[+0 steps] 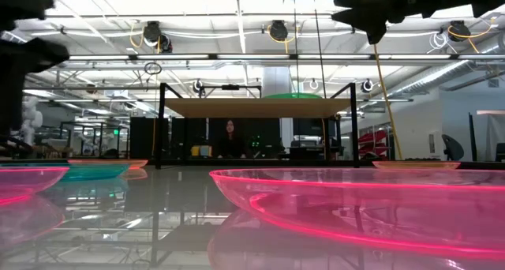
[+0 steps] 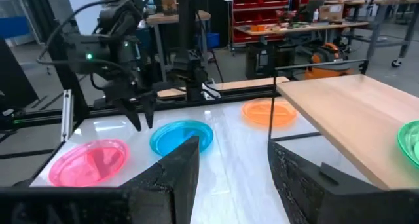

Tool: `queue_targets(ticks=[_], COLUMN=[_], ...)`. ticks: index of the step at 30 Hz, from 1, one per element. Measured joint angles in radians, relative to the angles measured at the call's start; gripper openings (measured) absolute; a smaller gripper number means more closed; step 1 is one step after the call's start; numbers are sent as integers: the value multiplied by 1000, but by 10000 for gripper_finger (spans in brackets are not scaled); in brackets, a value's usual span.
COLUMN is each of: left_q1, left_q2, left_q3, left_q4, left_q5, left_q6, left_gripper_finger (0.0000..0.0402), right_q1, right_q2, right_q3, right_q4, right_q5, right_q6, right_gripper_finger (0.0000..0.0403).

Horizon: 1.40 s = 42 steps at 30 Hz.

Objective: Place and stack plates onto a shelf
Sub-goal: Stack the blue transparent plate on the green transparent plate on the shelf

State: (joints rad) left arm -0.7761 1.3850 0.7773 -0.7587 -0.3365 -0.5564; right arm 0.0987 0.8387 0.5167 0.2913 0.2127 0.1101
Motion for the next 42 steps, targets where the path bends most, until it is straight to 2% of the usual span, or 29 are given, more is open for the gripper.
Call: queue_targets(ticks=[5, 22, 28, 31, 38, 42], left_q1=[-59, -63, -64, -64, -64, -62], left_q2=[66, 204, 270, 277, 253, 219], left_q3=[0, -1, 5, 4, -1, -3], left_q4=[0, -52, -53, -53, -49, -59], left_q5=[-4, -59, -75, -88, -84, -89], left_q6=[-34, -82, -54, -48, -2, 3], left_gripper_finger=[136, 136, 134, 114, 14, 5], right_q1=[2, 1, 1, 1, 1, 1], right_q2=[0, 0, 0, 0, 0, 0], right_q3=[0, 0, 0, 0, 0, 0], right_q4=[1, -13, -28, -38, -36, -35], right_q5=[4, 1, 0, 0, 0, 0], right_q6=[4, 38, 61, 61, 72, 72], right_gripper_finger=[164, 164, 164, 164, 164, 164])
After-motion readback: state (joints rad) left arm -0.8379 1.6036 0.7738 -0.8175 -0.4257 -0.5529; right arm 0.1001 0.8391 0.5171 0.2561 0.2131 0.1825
